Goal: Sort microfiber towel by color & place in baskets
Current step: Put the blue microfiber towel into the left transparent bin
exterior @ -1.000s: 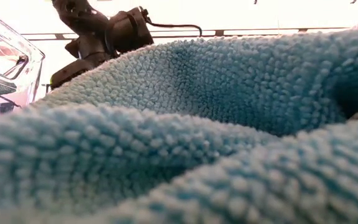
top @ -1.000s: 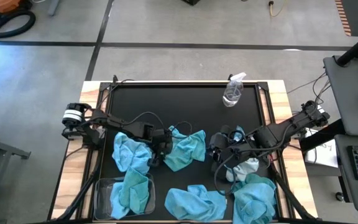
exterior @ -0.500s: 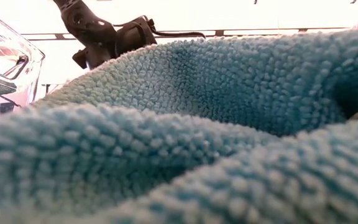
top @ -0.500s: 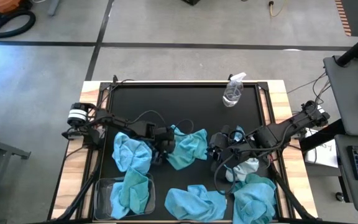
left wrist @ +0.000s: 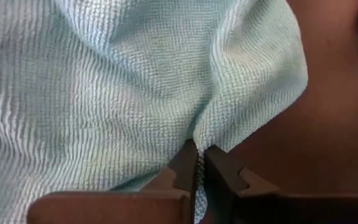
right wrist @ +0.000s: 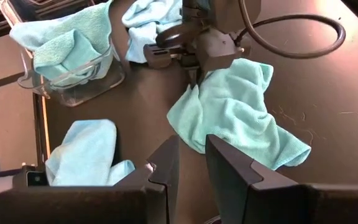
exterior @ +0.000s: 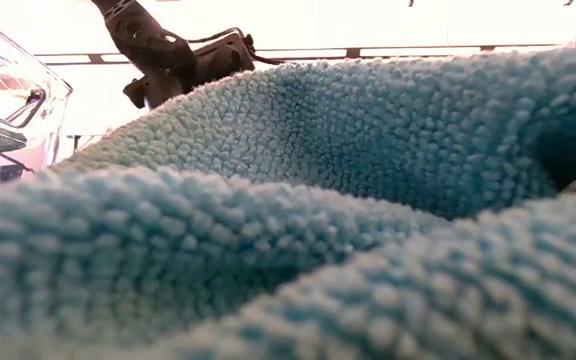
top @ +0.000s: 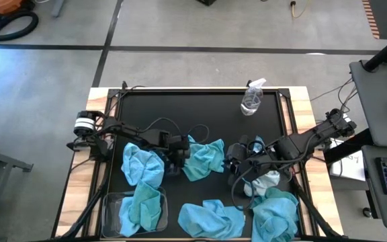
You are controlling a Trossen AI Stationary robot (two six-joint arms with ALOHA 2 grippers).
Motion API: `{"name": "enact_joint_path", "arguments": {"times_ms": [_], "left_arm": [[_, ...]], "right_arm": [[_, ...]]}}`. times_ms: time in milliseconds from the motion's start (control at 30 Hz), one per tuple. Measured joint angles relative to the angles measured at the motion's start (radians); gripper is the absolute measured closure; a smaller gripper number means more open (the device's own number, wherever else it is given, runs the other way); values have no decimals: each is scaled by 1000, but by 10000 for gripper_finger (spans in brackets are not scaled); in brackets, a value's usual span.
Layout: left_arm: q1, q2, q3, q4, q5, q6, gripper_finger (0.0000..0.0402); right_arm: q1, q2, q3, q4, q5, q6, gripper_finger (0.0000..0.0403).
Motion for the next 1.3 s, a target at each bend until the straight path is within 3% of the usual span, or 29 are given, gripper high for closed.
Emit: {"name": "enact_joint_path", "arguments": {"times_ms": [200,433,700,867,1133,1300], "left_arm": [[-9,-58,154,-107,46,-58,401],[-28,-106,454,-429,29,-55,401],[-94,-110,833,-793,-172,-56,401],[-164,-109,1017,-915,-270,-96,401],[-270,-109,1182,-1008,-385,-158,402],[-339,-109,1241,-1171,-432,-231,402]], "right_arm": [[0,2,-11,-12,50,-11,330],[0,8,-45,-29,49,-9,330],[0,9,-116,-32,46,6,330],[0,9,-156,-30,45,7,330],[0,9,-187,-26,46,7,330],[0,9,-199,-25,46,6,330]]}}
